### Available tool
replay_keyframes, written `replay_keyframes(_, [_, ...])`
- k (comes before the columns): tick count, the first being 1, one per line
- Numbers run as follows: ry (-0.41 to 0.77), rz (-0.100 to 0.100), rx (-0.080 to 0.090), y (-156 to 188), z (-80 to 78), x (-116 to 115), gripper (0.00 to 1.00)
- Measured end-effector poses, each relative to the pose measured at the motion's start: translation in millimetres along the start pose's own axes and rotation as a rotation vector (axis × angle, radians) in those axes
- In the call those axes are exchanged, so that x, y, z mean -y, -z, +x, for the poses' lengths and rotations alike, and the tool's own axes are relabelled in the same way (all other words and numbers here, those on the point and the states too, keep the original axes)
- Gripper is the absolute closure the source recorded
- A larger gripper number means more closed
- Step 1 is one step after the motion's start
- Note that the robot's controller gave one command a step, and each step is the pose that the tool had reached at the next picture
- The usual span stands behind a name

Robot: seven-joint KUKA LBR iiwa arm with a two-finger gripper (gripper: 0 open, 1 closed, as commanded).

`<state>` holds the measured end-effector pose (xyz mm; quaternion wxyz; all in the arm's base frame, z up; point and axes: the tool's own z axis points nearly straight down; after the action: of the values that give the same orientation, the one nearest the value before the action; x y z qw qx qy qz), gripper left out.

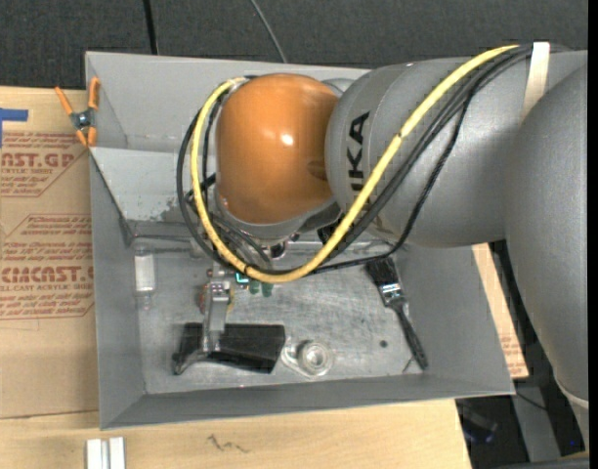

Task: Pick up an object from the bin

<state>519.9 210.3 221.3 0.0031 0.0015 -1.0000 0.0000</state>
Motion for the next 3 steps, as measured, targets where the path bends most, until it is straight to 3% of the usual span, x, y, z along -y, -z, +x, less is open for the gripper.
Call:
replay_keyframes(1, [-0.003,-0.001,0.007,3.7,-2.0,1.1,0.00])
replay_keyframes(2, [0.097,-0.001,0.010,-44.9,10.5,25.3,0.00])
replay_keyframes(3, [0.164,0.001,0.001,-99.9,25.0,50.6,0.00])
